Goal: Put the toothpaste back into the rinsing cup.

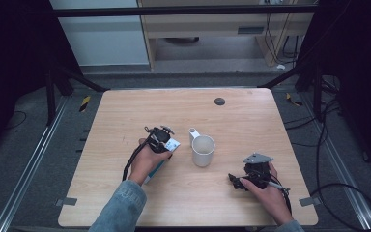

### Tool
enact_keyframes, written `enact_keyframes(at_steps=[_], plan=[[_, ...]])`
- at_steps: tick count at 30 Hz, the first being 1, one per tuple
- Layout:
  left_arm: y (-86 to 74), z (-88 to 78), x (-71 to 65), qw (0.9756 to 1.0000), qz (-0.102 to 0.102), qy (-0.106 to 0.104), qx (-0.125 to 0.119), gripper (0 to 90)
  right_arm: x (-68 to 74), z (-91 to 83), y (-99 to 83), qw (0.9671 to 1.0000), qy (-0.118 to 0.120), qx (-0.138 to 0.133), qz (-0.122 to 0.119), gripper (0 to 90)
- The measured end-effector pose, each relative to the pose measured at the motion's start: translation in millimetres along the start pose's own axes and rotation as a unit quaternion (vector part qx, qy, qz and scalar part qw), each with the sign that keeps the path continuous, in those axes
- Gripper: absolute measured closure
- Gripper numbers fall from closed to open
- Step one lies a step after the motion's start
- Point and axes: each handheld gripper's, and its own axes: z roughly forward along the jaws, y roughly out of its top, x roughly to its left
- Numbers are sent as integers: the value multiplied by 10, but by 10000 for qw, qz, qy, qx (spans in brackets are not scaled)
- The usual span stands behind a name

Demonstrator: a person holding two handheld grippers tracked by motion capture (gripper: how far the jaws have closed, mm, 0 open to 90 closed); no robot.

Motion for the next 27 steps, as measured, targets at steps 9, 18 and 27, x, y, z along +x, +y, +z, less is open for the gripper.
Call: enact_keyframes(at_steps=[9, 18, 27], plan=[[-1, 11, -2, 10000, -35, 0, 26, 529, 1, 0, 0, 10000, 4, 2, 6, 10], [-1, 35, 23, 9999, -107, -97, 49, 544, 1, 0, 0, 10000, 2, 2, 1, 10], [0, 32, 54, 9997, -40, -218, 75, 590, 1, 0, 0, 10000, 1, 2, 2, 10]])
